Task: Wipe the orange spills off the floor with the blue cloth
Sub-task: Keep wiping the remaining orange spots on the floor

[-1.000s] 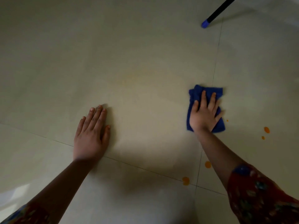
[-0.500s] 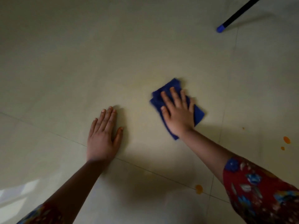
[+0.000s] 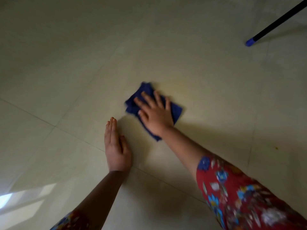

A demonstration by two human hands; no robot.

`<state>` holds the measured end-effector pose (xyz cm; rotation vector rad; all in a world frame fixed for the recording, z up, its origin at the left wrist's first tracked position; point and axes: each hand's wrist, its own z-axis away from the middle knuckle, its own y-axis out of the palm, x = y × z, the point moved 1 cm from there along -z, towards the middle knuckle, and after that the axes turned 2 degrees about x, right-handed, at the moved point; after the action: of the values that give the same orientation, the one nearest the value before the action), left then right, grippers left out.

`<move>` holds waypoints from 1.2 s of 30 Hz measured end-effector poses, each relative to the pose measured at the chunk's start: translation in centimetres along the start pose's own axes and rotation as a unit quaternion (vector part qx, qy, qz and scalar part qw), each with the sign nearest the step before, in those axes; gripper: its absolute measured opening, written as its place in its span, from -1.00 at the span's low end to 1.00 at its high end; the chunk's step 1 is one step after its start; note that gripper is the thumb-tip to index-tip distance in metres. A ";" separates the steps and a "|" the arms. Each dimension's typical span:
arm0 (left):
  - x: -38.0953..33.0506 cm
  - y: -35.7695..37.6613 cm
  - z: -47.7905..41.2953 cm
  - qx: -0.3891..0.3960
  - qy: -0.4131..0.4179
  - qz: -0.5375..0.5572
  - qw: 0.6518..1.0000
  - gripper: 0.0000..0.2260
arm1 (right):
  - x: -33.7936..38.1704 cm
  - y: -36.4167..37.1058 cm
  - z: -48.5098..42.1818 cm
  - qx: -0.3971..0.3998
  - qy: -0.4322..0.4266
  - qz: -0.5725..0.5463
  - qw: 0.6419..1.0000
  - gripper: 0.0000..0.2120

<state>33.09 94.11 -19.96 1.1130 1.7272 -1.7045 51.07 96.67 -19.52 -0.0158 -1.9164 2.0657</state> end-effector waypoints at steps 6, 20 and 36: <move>0.1 -0.2 -0.1 -0.013 -0.024 0.008 1.000 -0.49 | -4.1 0.6 13.1 -0.001 -0.172 0.058 0.983 -0.52; -0.8 -0.3 0.4 0.081 0.092 -0.078 0.989 -0.58 | -2.5 1.3 22.2 0.018 -0.175 0.058 0.983 -0.47; -3.9 3.7 7.6 0.297 0.232 -0.323 0.868 -0.39 | -8.7 1.6 34.9 0.023 -0.010 0.107 0.994 -0.42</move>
<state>36.68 85.55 -19.93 1.3797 2.0831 -2.6968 51.10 60.64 -19.44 -0.1996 -1.9521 2.2542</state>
